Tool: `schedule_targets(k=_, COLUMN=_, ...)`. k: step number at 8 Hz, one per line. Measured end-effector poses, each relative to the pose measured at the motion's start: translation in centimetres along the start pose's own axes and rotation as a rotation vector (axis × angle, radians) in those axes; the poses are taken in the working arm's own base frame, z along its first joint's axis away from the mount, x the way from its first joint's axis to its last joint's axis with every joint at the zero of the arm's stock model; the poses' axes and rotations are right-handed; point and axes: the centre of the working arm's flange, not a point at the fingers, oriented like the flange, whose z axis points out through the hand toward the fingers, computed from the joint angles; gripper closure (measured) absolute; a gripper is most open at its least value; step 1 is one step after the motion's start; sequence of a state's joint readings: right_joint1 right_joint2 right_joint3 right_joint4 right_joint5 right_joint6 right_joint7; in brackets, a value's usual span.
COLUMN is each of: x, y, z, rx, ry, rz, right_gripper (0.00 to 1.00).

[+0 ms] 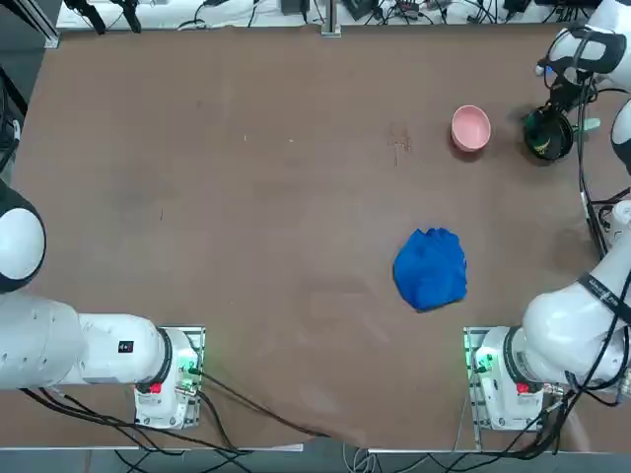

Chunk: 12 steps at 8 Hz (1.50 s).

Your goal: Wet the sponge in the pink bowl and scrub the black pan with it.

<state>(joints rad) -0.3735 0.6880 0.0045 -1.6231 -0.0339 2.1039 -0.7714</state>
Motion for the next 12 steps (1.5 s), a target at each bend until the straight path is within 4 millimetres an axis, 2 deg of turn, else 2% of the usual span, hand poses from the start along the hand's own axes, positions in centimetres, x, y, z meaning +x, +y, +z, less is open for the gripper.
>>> schedule_targets(k=2, x=-2.3, y=2.5, z=-0.1, rx=-0.036, ry=0.005, rz=-0.033, right_gripper=0.96)
schedule_targets(k=4, x=-3.7, y=4.9, z=-0.2, rx=-0.149, ry=0.013, rz=-0.063, right_gripper=0.96)
schedule_targets(k=7, x=-2.8, y=5.1, z=-0.3, rx=-0.178, ry=0.026, rz=-0.078, right_gripper=0.96)
schedule_targets(k=9, x=-1.1, y=4.0, z=-0.5, rx=-0.186, ry=0.037, rz=-0.060, right_gripper=0.96)
schedule_targets(k=12, x=2.1, y=0.0, z=-0.4, rx=-0.118, ry=0.004, rz=-0.064, right_gripper=0.96)
